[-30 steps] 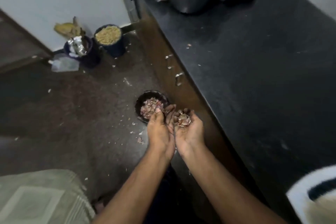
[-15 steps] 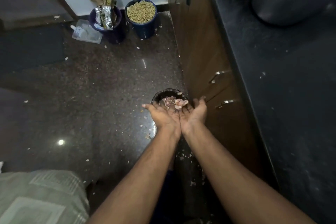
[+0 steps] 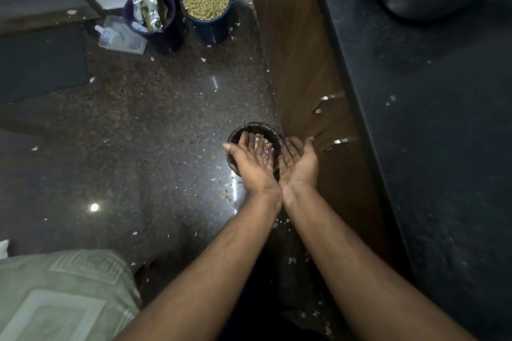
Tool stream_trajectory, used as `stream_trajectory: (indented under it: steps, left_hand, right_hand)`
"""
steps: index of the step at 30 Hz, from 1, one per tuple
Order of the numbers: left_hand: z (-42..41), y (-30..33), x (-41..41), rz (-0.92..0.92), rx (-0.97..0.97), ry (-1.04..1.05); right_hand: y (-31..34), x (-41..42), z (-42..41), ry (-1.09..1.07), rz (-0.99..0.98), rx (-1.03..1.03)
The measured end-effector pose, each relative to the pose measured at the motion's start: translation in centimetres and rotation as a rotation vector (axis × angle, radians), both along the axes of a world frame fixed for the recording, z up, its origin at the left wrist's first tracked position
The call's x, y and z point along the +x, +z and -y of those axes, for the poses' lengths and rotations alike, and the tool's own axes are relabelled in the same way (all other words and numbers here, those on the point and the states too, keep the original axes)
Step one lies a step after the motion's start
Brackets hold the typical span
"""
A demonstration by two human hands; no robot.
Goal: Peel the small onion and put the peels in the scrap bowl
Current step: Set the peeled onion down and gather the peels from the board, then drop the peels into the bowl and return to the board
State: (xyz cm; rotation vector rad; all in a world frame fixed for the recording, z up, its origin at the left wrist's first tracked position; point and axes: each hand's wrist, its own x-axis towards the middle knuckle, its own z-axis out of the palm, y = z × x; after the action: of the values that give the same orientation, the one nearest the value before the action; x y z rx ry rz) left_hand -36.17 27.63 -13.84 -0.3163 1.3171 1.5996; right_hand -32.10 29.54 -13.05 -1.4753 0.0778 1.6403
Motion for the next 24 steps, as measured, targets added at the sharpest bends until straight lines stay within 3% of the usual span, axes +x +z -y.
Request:
stream_trajectory:
  steps: [12,24]
  left_hand:
    - [11.1,8.7,7.5,-0.052,0.18,-0.221]
    - [26.9,16.0,17.0,0.02,0.394,-0.598]
  right_hand:
    - [9.1,7.8,12.2,-0.022,-0.005,0.193]
    - [15.8,17.5,29.6,-0.402,-0.006,0.401]
